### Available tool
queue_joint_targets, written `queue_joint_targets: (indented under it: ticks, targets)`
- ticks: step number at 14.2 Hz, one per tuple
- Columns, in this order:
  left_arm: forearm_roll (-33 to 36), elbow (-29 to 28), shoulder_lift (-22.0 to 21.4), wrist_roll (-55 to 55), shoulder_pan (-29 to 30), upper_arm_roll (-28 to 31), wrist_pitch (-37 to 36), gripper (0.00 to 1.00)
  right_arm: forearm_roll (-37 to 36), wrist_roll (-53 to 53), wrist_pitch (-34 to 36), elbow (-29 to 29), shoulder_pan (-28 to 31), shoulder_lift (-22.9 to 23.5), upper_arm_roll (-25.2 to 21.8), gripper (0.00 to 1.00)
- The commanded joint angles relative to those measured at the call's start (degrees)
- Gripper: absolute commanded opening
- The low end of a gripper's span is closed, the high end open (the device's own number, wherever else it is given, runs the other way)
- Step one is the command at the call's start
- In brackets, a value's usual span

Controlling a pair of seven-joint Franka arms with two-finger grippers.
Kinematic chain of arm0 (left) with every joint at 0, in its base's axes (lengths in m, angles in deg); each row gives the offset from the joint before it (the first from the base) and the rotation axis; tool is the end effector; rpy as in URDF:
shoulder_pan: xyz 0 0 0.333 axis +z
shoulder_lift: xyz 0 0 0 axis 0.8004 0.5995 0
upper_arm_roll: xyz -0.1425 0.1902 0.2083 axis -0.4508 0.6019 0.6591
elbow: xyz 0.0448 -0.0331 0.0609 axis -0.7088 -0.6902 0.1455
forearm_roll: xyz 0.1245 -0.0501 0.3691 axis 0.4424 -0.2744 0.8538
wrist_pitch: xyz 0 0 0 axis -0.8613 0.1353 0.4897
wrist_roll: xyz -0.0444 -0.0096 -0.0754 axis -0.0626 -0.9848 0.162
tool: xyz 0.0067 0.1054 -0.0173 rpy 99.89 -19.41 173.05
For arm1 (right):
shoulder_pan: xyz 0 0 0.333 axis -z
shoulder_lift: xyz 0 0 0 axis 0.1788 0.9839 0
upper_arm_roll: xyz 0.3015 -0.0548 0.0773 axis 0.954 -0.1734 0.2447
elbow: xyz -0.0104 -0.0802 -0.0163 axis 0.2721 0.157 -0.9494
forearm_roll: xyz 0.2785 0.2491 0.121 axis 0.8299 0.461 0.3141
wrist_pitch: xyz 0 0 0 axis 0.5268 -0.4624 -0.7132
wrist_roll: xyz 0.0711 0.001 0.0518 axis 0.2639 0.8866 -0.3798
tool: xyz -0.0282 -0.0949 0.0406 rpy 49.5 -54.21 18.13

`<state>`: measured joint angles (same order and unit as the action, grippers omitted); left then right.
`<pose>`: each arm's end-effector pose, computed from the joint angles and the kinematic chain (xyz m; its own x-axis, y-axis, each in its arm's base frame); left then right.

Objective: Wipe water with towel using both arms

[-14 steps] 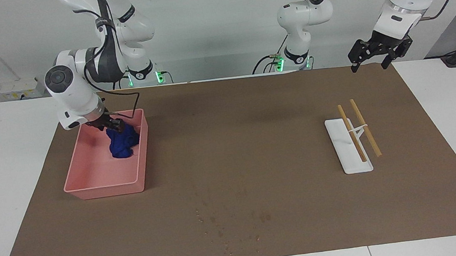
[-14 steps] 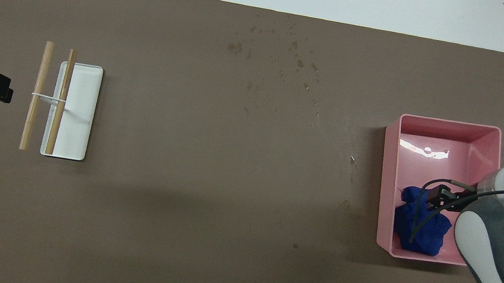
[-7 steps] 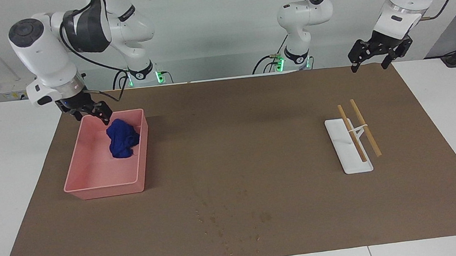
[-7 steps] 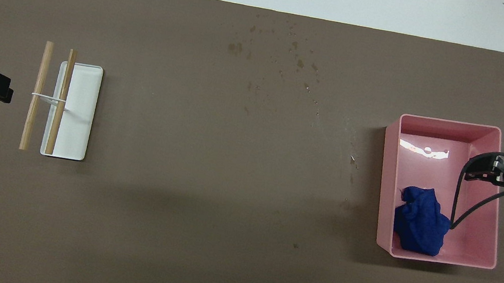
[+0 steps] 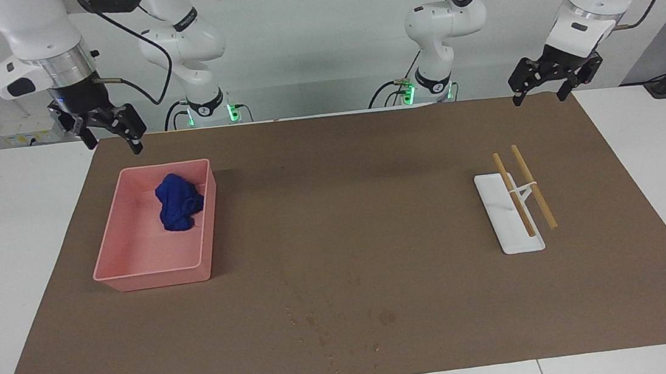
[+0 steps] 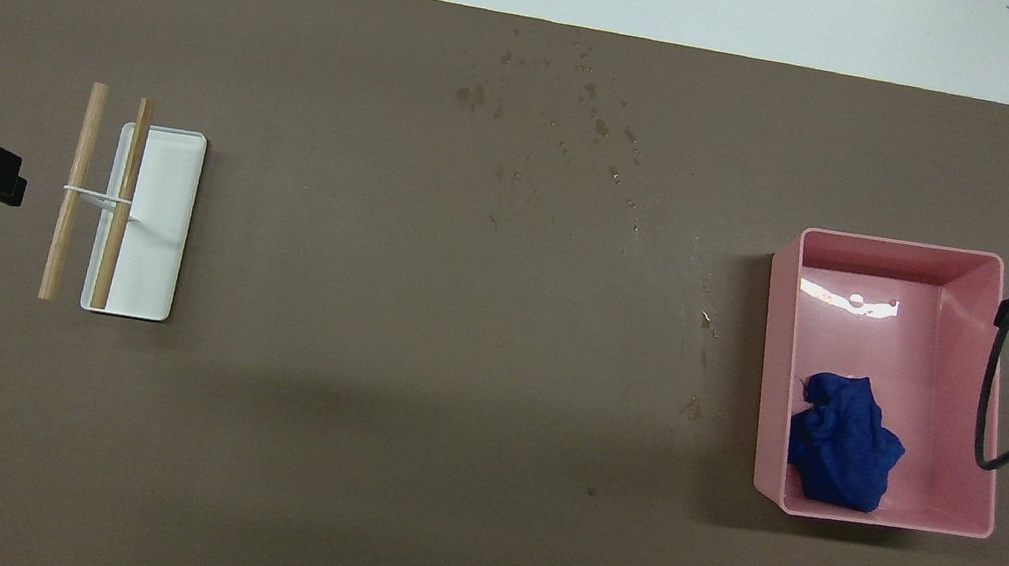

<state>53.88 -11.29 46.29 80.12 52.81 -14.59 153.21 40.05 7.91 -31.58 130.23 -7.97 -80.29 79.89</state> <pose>0.5320 -0.0363 0.6426 0.9975 -0.0628 -0.0312 -0.0629 -0.9980 -0.0014 0.5321 -0.0087 0.6495 0.9663 -0.2501 0.0607 -0.2514 -0.9678 0.0151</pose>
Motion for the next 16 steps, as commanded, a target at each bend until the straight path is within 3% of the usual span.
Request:
queue_joint_targets:
  ticks: [1,5,8,16]
  targets:
    - [-0.8,-1.9,-1.7,-0.5,0.4,-0.1,0.1,1.0,1.3,4.6,2.9,-2.5,0.2,1.8,0.0,1.0]
    - [-0.8,-1.9,-1.7,-0.5,0.4,-0.1,0.1,1.0,2.5,4.5,5.7,-3.0,0.6,1.9,0.0,1.0]
    - [-0.8,-1.9,-1.7,-0.5,0.4,-0.1,0.1,1.0,2.3,4.2,7.7,-7.6,0.4,5.0,0.0,1.0]
    - [-0.8,-1.9,-1.7,-0.5,0.4,-0.1,0.1,1.0,1.7,4.0,7.3,-2.6,0.1,2.7,0.1,1.0]
